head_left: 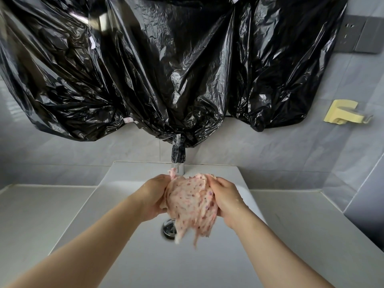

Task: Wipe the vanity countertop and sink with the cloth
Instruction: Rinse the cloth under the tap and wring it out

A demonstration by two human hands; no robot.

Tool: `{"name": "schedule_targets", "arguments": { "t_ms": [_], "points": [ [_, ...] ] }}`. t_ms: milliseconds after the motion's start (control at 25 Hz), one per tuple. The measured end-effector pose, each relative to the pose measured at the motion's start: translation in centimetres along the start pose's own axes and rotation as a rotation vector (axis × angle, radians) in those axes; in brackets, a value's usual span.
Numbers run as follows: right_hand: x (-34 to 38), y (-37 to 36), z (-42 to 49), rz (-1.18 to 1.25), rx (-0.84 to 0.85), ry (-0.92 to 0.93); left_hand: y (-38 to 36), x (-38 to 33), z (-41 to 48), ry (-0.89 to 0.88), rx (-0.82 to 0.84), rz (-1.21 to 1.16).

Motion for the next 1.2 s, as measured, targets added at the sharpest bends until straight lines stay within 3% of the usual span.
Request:
{"name": "schedule_targets", "arguments": {
  "t_ms": [80, 200, 280, 360, 440, 520, 640, 720, 840, 960, 1080, 1200],
  "points": [
    [0.1, 0.3, 0.2, -0.048, -0.019, 0.022, 0.4, 0.0, 0.2, 0.021, -0.017, -0.007],
    [0.2, 0.3, 0.3, 0.244, 0.032, -0.109, 0.5, -0.5, -0.2, -0.02, 0.088, 0.043],
    [0.2, -0.1, -0.1, 0.283, 0.089, -0.165, 0.4, -0.6, -0.2, -0.072, 0.08, 0.128],
    [0.1, -0.3, -0.3, 0.11, 0.118, -0.125, 0.5, -0.8, 0.0, -0.117, -0.041, 0.283],
    [0.0, 0.1, -0.5, -0.243, 0.11, -0.066, 1.4, -1.4, 0.2, -0.161, -0.187, 0.362],
    [-0.3, 1.2, -0.2, -0.393, 0.029, -0.04, 2.5, -1.9, 0.4, -0.135, -0.237, 0.4],
    [-0.8, 2.8, 0.4, -0.346, -0.118, -0.025, 3.8, -1.9, 0.6, -0.021, -0.181, 0.196],
    [-1.1, 3.2, 0.6, -0.133, -0.154, -0.071, 4.5, -1.9, 0.7, -0.003, -0.172, -0.001],
    [-0.8, 2.0, -0.2, 0.141, -0.009, -0.152, 4.6, -1.8, 0.8, -0.004, -0.113, 0.073],
    [-1.5, -0.5, -1.2, -0.162, 0.212, -0.082, 2.7, -1.8, 0.5, 0.012, 0.067, 0.158],
    [-3.1, -3.4, -2.1, -0.316, 0.413, -0.037, 1.3, -2.4, 0.3, -0.005, 0.164, 0.098],
    [-3.5, -3.8, -1.6, -0.438, 0.392, 0.075, 1.3, -3.1, -0.1, -0.003, 0.18, 0.026]
  ]
}}
Point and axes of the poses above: each hand's wrist, its own z-axis towards the middle knuckle, its own y-axis out of the back of the hand, x = y × z, the point moved 4 cm from there along z, towards the middle knuckle, and after that the axes turned 6 degrees about y, right-handed, at the moved point
